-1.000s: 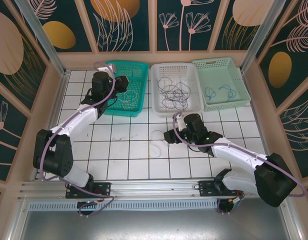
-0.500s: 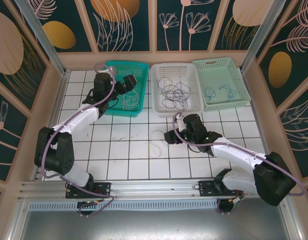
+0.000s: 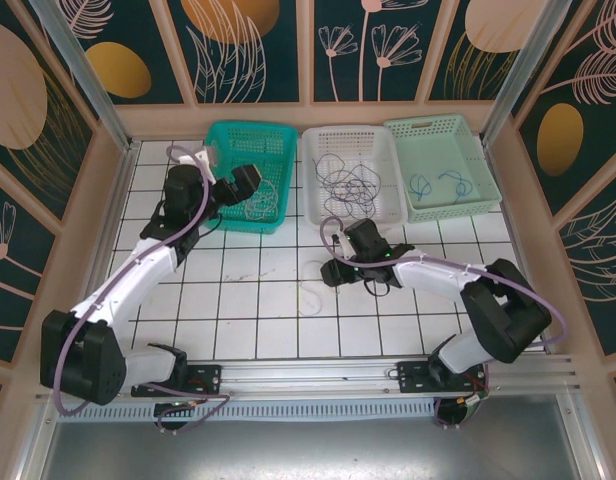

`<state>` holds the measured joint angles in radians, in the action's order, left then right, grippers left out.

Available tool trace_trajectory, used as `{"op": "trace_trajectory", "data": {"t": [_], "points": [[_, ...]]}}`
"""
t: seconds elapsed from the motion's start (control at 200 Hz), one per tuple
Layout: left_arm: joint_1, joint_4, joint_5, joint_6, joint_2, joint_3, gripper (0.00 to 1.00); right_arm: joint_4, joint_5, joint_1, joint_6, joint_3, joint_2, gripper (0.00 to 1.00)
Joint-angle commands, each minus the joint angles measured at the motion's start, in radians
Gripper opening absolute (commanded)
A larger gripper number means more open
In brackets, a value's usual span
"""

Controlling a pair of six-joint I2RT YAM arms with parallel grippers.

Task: Untangle the cables

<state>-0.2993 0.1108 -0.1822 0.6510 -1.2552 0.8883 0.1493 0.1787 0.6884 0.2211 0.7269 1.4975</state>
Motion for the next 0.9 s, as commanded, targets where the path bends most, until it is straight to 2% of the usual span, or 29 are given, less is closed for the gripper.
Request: {"op": "trace_trajectory", "data": {"t": [0.0,0.22,0.36,0.636,0.896], "points": [[0.002,-0.034,0.01,-0.007,0.065,-0.076,0.99,0.085,-0.054,0.005,0.018,0.037,0.024,0.64],[0.003,-0.055,0.059,0.007,0.175,-0.158,0.98,0.179,-0.02,0.008,0.06,0.089,0.063,0.6],[0.003,-0.056,0.061,0.006,0.19,-0.184,0.99,0.18,0.01,0.021,0.09,0.093,0.05,0.59],[0.003,-0.054,0.023,0.019,0.188,-0.222,0.98,0.198,-0.062,0.117,-0.126,0.066,-0.039,0.58],[0.002,-0.036,0.012,0.041,0.203,-0.253,0.98,0.228,-0.055,0.125,-0.16,0.107,0.04,0.53]]}}
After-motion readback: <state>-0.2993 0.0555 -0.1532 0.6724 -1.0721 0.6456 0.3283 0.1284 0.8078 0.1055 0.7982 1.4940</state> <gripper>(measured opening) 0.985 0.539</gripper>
